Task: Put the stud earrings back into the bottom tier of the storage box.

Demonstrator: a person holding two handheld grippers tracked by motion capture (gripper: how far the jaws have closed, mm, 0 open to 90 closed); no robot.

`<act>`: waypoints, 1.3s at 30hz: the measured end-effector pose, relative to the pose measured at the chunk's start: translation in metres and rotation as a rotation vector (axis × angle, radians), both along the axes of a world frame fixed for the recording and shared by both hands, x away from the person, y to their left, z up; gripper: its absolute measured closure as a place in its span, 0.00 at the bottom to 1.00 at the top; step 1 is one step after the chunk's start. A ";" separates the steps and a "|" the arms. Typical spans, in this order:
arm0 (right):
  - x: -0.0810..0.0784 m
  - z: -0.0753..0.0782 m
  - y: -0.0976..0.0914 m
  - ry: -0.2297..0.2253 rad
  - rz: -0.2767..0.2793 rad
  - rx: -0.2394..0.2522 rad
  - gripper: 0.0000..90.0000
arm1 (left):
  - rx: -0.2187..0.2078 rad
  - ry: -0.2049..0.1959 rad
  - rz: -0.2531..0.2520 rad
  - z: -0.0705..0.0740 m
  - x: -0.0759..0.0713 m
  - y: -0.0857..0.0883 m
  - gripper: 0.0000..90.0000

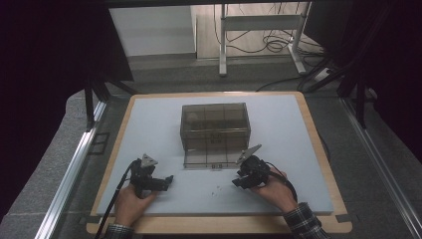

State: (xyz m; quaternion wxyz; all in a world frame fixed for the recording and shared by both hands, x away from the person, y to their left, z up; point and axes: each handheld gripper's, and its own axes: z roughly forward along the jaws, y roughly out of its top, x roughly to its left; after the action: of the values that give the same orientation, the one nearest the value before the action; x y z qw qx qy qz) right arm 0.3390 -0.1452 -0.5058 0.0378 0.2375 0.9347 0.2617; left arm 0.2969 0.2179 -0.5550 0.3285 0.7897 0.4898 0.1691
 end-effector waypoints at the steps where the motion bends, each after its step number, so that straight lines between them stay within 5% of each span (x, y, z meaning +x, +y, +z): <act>1: 0.000 0.000 0.000 0.000 0.000 0.000 0.62 | 0.000 0.000 0.000 0.000 0.000 0.000 0.00; 12: 0.003 0.002 0.016 0.009 0.038 -0.024 0.69 | 0.000 0.000 0.000 0.000 0.000 0.000 0.00; 26: 0.004 0.005 0.047 0.039 0.159 -0.098 0.86 | -0.002 -0.001 0.000 0.000 0.000 0.000 0.00; 39: 0.000 0.009 0.068 0.051 0.228 -0.135 0.87 | -0.006 -0.004 0.004 0.000 0.000 0.000 0.00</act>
State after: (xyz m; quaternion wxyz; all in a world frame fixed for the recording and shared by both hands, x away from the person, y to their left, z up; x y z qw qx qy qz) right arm 0.3387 -0.0767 -0.4970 -0.0003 0.1331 0.9718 0.1946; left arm 0.2968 0.2175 -0.5554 0.3316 0.7874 0.4912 0.1698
